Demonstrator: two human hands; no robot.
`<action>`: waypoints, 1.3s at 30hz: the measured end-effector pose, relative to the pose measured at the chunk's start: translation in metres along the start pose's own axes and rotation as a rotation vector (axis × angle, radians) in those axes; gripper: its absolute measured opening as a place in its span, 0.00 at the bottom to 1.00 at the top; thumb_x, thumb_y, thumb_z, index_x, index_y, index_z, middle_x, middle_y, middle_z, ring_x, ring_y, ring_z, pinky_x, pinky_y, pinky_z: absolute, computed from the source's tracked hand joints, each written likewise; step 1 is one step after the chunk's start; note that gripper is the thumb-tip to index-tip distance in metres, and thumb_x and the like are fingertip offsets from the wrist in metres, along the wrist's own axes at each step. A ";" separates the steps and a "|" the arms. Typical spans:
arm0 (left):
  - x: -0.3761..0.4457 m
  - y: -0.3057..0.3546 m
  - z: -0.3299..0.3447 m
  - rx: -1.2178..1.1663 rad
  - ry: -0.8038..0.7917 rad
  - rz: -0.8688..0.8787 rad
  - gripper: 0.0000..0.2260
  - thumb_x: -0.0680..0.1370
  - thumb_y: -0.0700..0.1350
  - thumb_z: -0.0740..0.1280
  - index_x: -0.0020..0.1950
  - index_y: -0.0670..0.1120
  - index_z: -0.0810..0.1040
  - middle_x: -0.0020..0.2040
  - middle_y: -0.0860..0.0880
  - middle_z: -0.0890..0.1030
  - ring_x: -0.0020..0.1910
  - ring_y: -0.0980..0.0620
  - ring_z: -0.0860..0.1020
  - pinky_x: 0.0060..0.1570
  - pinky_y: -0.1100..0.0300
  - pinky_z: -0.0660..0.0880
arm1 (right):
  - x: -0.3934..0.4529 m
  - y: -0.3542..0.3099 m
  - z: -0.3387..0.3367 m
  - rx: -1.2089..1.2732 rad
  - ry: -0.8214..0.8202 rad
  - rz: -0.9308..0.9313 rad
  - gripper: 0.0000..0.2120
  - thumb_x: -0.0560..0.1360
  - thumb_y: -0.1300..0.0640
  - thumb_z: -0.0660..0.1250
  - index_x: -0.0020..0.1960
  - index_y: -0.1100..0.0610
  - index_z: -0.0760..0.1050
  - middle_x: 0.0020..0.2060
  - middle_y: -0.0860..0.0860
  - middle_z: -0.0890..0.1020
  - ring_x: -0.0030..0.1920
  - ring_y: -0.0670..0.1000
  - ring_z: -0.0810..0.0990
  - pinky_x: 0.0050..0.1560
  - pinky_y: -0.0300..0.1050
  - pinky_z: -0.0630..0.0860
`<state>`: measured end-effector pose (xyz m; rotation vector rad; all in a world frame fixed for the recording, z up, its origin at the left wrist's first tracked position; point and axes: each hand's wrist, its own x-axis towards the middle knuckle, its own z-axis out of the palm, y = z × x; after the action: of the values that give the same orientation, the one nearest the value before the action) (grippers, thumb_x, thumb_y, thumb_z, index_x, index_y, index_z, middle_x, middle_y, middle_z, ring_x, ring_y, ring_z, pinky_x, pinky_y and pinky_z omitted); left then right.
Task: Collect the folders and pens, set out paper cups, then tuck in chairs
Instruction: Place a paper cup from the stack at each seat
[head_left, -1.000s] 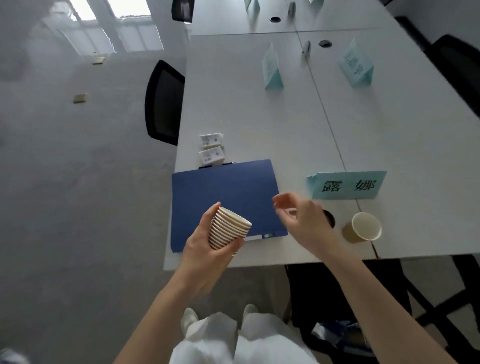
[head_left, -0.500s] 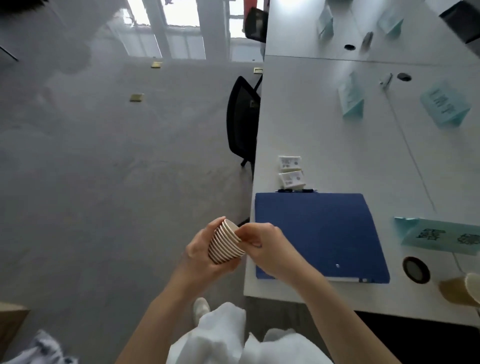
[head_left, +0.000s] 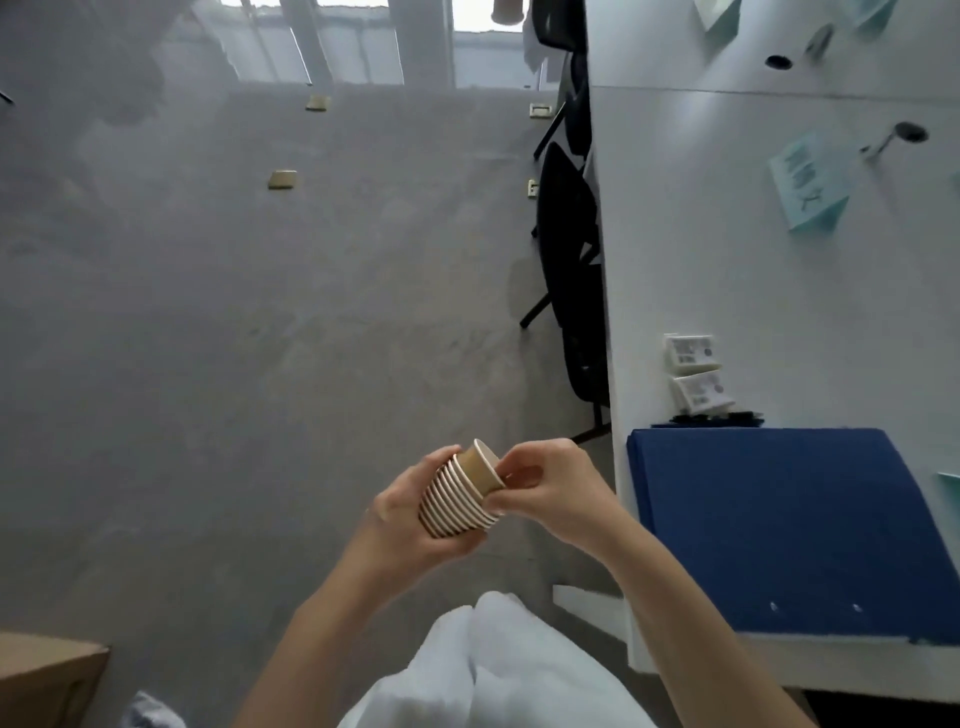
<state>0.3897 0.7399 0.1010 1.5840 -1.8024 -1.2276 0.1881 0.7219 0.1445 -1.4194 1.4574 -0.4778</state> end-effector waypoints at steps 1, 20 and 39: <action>0.004 0.001 -0.002 0.012 -0.011 0.006 0.36 0.62 0.58 0.78 0.68 0.61 0.70 0.55 0.57 0.80 0.52 0.56 0.80 0.51 0.54 0.79 | 0.003 0.001 -0.002 0.020 0.005 0.012 0.08 0.65 0.57 0.76 0.45 0.52 0.83 0.39 0.48 0.85 0.42 0.44 0.84 0.48 0.48 0.82; 0.347 0.056 -0.083 0.098 -0.047 0.099 0.38 0.61 0.64 0.74 0.69 0.67 0.65 0.56 0.59 0.77 0.53 0.56 0.77 0.54 0.51 0.78 | 0.250 -0.016 -0.194 0.104 0.649 0.142 0.10 0.73 0.61 0.69 0.54 0.56 0.81 0.44 0.50 0.85 0.46 0.48 0.84 0.52 0.42 0.79; 0.617 0.098 -0.125 0.251 -0.453 0.265 0.37 0.64 0.60 0.75 0.69 0.68 0.63 0.56 0.60 0.75 0.52 0.57 0.77 0.54 0.53 0.78 | 0.416 0.037 -0.288 -0.259 0.852 0.828 0.14 0.72 0.67 0.61 0.32 0.55 0.63 0.30 0.48 0.69 0.37 0.56 0.70 0.39 0.42 0.65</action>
<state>0.2837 0.1116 0.1101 1.1909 -2.4441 -1.3488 0.0083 0.2522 0.0787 -0.6501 2.6858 -0.3645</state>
